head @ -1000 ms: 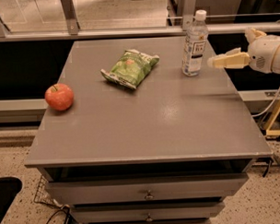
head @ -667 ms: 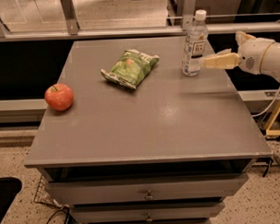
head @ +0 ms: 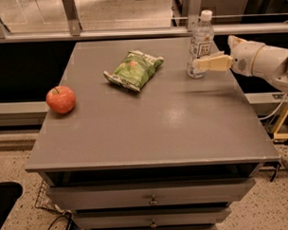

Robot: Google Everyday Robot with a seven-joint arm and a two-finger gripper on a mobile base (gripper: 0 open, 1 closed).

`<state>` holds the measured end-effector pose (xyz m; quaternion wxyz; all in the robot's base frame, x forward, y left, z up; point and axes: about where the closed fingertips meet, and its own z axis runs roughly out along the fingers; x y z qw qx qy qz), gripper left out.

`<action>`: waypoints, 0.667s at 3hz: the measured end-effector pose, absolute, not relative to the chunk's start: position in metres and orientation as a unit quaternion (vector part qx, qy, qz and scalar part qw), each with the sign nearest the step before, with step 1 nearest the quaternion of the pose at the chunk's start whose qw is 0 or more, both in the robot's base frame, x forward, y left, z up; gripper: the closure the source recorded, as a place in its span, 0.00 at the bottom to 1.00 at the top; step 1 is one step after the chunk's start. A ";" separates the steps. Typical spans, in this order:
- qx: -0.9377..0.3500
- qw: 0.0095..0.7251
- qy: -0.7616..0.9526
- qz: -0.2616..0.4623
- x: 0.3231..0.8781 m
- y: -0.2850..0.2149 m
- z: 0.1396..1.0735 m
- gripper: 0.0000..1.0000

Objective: Move blue plastic bottle near apple

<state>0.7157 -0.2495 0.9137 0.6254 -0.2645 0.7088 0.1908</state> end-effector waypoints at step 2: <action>-0.282 0.630 0.689 0.223 0.739 -0.218 0.904 0.17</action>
Offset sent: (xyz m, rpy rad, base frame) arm 0.0353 0.0469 -0.0152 0.0425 -0.0482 0.1120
